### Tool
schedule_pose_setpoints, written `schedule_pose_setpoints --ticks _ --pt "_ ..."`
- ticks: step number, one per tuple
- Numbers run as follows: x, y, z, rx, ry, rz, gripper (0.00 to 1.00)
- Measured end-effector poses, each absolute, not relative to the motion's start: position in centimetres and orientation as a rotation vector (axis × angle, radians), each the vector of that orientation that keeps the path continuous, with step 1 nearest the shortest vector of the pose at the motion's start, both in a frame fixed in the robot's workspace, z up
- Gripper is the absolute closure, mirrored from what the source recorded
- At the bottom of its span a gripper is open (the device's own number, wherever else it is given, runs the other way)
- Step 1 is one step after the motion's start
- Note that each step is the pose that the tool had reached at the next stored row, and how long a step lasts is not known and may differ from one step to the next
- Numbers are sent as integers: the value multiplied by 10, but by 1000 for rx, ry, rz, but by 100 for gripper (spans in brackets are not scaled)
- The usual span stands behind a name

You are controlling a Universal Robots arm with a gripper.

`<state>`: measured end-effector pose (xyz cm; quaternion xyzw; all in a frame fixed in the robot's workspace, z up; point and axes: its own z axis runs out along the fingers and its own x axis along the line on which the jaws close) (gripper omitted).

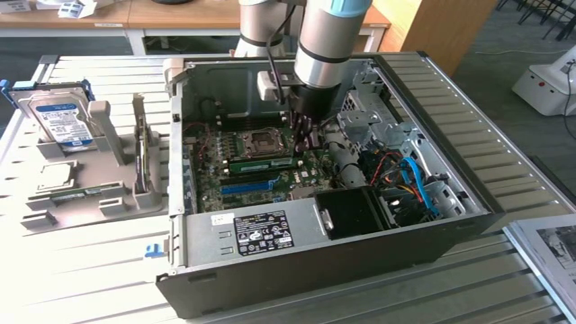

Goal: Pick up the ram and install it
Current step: 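Press down the ram until it locks into place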

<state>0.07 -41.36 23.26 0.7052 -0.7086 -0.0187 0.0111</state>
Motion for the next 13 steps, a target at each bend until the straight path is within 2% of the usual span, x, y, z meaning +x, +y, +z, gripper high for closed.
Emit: schedule_pose_setpoints --ticks 13 --pt "1 -411 231 2200 -2210 -58 90"
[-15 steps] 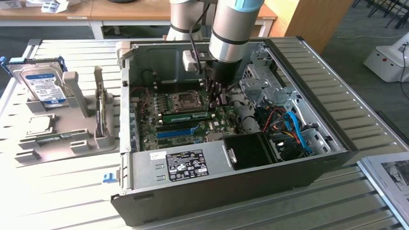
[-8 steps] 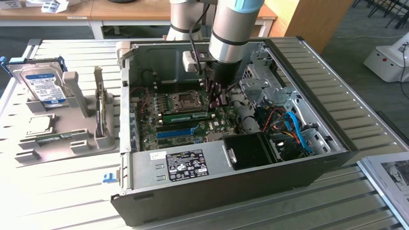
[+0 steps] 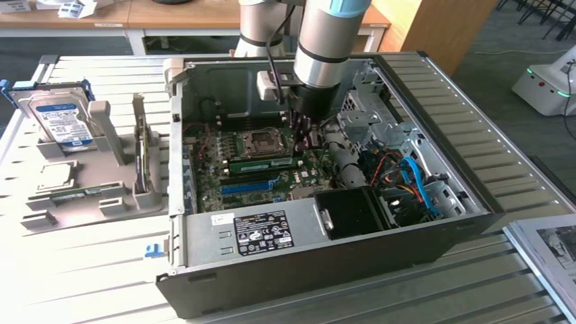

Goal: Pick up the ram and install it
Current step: 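Press down the ram until it locks into place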

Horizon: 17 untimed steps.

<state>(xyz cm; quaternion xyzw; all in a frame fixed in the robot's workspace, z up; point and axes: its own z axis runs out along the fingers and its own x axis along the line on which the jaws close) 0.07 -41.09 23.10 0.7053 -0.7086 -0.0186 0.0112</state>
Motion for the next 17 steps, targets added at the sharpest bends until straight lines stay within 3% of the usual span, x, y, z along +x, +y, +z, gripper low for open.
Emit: schedule_pose_setpoints --ticks 17 --pt "1 -411 226 2200 -2210 -58 90"
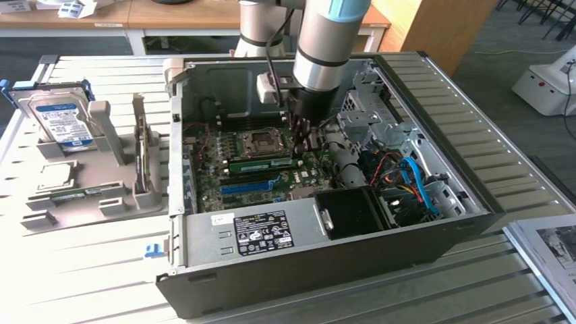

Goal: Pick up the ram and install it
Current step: 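Press down the ram until it locks into place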

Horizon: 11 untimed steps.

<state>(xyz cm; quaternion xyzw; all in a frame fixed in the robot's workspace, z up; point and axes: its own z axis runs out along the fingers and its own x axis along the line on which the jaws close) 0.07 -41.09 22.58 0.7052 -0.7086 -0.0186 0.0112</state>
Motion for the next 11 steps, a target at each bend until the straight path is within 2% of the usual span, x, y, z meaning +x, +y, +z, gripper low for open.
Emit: schedule_pose_setpoints --ticks 11 --pt "1 -411 224 2200 -2210 -58 90"
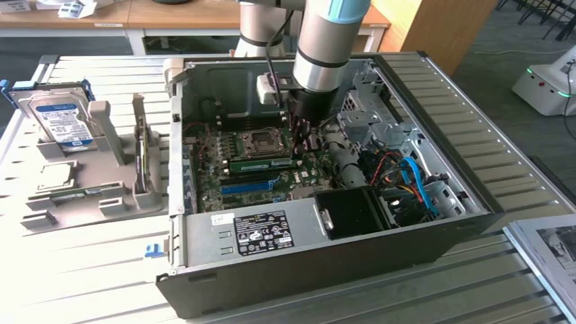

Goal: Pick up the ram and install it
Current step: 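Press down the ram until it locks into place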

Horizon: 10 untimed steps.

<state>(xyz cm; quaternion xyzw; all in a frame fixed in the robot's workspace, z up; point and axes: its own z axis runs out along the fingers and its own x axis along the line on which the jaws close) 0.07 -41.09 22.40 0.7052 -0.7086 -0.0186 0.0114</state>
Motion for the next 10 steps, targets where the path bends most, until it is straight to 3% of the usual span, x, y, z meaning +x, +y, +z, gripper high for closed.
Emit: schedule_pose_setpoints --ticks 10 --pt "1 -411 222 2200 -2210 -58 90"
